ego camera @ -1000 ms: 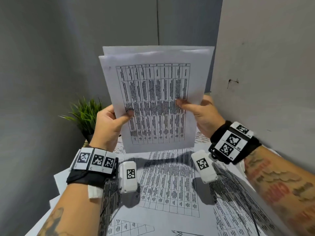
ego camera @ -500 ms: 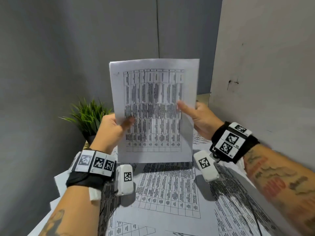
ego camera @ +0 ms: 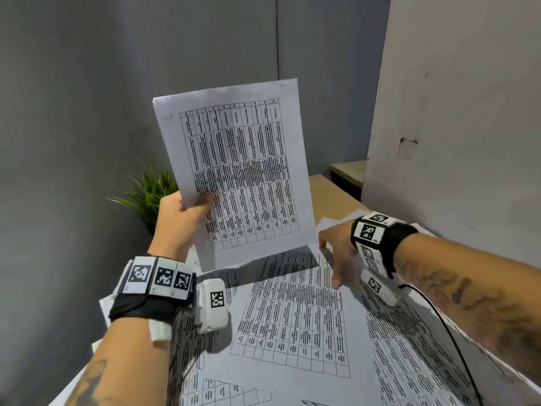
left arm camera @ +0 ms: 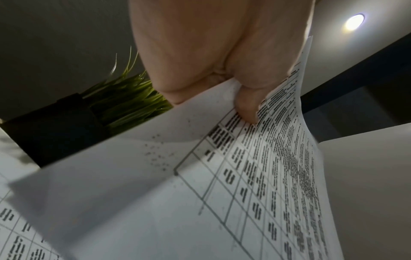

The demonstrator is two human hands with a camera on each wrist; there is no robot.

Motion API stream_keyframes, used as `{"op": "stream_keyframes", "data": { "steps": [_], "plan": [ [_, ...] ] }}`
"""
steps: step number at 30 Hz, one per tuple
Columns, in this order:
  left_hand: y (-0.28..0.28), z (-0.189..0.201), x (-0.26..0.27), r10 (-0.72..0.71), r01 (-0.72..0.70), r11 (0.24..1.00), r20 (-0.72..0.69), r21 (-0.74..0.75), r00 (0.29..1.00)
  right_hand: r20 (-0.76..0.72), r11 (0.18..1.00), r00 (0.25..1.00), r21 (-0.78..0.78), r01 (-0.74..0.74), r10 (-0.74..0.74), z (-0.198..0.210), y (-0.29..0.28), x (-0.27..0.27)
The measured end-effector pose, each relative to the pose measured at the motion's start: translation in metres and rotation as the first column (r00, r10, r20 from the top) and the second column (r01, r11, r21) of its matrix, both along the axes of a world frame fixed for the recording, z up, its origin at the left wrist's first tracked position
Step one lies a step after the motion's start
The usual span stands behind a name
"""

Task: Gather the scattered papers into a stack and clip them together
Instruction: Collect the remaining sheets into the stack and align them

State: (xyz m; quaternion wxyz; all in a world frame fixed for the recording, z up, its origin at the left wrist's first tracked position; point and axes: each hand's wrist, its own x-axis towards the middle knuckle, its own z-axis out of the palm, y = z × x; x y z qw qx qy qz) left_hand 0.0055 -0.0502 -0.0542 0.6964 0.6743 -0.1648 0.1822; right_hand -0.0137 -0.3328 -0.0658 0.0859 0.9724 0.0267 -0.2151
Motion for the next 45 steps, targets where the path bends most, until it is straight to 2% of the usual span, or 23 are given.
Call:
{"op": "stream_keyframes", "data": {
  "steps": [6,10,13,14,15,17,19,20,24,26,29,32,36,38,41,45],
  "plan": [
    [0.000,0.000,-0.002,-0.012,0.013,0.999,0.011,-0.038,1.000,-0.048,0.976,0.991,0.173,0.133,-0.126,-0.005,-0.013,0.007],
    [-0.001,0.002,-0.003,-0.006,0.005,0.999,-0.021,-0.050,1.000,0.168,0.943,0.972,0.315,0.103,-0.162,-0.013,-0.019,0.014],
    [-0.001,0.002,-0.003,-0.002,-0.003,0.998,-0.077,-0.055,0.997,0.306,0.871,0.941,0.491,-0.025,-0.145,-0.006,-0.027,0.024],
    [-0.001,0.002,-0.002,-0.005,0.001,0.999,-0.099,-0.047,0.995,0.327,0.805,0.928,0.591,-0.054,-0.178,0.002,-0.031,0.025],
    [0.000,0.002,-0.002,-0.017,0.012,0.999,-0.120,-0.038,0.993,0.329,0.698,0.914,0.712,-0.077,-0.235,0.013,-0.033,0.023],
    [0.001,0.002,-0.001,-0.053,0.048,0.998,-0.166,-0.036,0.985,0.307,0.412,0.882,0.899,-0.146,-0.357,0.037,-0.036,0.016],
    [0.000,0.002,-0.002,-0.096,0.089,0.995,-0.222,-0.043,0.970,0.286,0.155,0.873,0.957,-0.244,-0.395,0.061,-0.039,0.006],
    [-0.001,0.003,-0.003,-0.118,0.109,0.993,-0.242,-0.050,0.963,0.279,0.061,0.878,0.959,-0.277,-0.389,0.071,-0.039,0.001],
    [-0.008,0.005,-0.009,-0.182,0.156,0.980,-0.246,-0.123,0.952,0.194,-0.226,0.912,0.931,-0.287,-0.361,0.094,-0.037,-0.008],
    [-0.011,0.007,-0.012,-0.209,0.183,0.975,-0.233,-0.127,0.950,0.168,-0.329,0.917,0.897,-0.294,-0.361,0.097,-0.030,-0.012],
    [-0.022,0.010,-0.017,-0.176,0.163,0.982,-0.155,-0.095,0.972,0.168,-0.400,0.899,0.852,-0.338,-0.404,0.098,-0.017,-0.019],
    [-0.030,0.012,-0.019,-0.075,0.068,0.991,-0.059,-0.116,0.995,0.171,-0.436,0.916,0.838,-0.329,-0.363,0.101,-0.012,-0.028],
    [-0.033,0.013,-0.019,0.071,-0.064,0.983,0.031,-0.171,0.997,0.265,-0.350,0.920,0.865,-0.359,-0.290,0.088,-0.015,-0.032],
    [-0.036,0.013,-0.020,0.114,-0.103,0.979,0.054,-0.178,0.992,0.272,-0.339,0.925,0.872,-0.354,-0.267,0.078,-0.015,-0.031],
    [-0.041,0.012,-0.022,0.125,-0.109,0.981,0.090,-0.163,0.988,0.283,-0.320,0.923,0.877,-0.360,-0.262,0.067,-0.015,-0.031],
    [-0.049,0.008,-0.022,0.138,-0.129,0.983,0.064,-0.130,0.988,0.346,-0.241,0.898,0.879,-0.412,-0.271,0.052,-0.012,-0.028]
  ]
}}
